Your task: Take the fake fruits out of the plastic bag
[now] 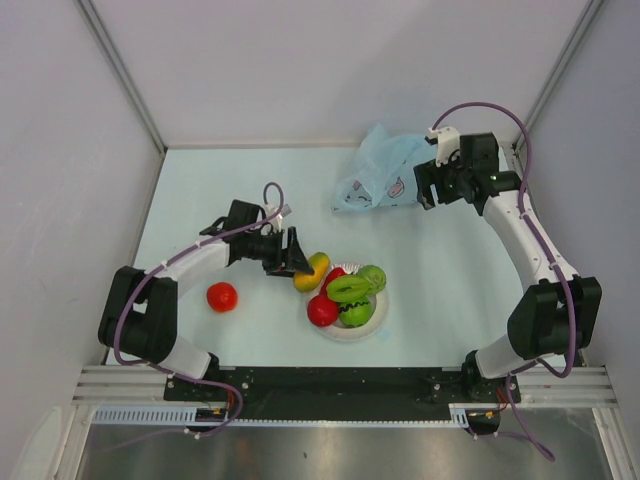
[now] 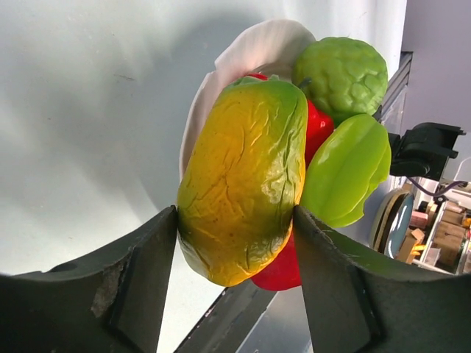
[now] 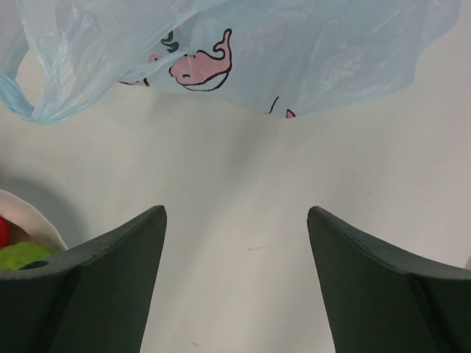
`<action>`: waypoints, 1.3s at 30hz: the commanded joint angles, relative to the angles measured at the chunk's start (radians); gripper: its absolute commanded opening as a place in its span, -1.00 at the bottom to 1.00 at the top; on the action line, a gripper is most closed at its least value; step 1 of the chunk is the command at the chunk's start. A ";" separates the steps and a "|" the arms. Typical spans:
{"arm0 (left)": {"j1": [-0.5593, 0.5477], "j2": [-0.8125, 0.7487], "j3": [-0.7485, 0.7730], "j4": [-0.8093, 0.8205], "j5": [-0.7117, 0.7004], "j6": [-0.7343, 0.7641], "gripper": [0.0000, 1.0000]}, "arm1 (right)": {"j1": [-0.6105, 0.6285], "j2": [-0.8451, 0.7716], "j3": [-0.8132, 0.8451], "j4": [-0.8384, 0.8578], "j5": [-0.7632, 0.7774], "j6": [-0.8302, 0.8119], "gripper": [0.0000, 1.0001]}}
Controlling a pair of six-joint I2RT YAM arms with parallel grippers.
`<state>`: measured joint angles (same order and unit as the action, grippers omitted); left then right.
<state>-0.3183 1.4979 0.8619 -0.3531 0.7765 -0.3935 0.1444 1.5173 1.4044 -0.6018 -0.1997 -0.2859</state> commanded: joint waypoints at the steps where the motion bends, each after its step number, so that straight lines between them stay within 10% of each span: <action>1: -0.013 -0.033 -0.012 0.009 -0.006 -0.010 0.44 | -0.003 -0.034 -0.008 0.020 -0.014 -0.002 0.64; 17: -0.027 -0.060 0.049 -0.105 -0.042 0.070 0.99 | -0.003 -0.029 -0.013 0.023 -0.024 -0.009 0.64; 29: 0.157 -0.162 0.342 -0.669 -0.430 0.670 1.00 | -0.006 -0.048 -0.027 0.033 -0.046 -0.018 0.65; 39: 0.214 -0.289 0.126 -0.726 -0.749 1.016 1.00 | -0.009 -0.103 -0.099 0.079 -0.067 -0.013 0.66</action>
<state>-0.1097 1.2221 1.0637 -1.0447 0.1883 0.4831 0.1417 1.4666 1.3205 -0.5724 -0.2455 -0.2924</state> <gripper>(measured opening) 0.996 0.829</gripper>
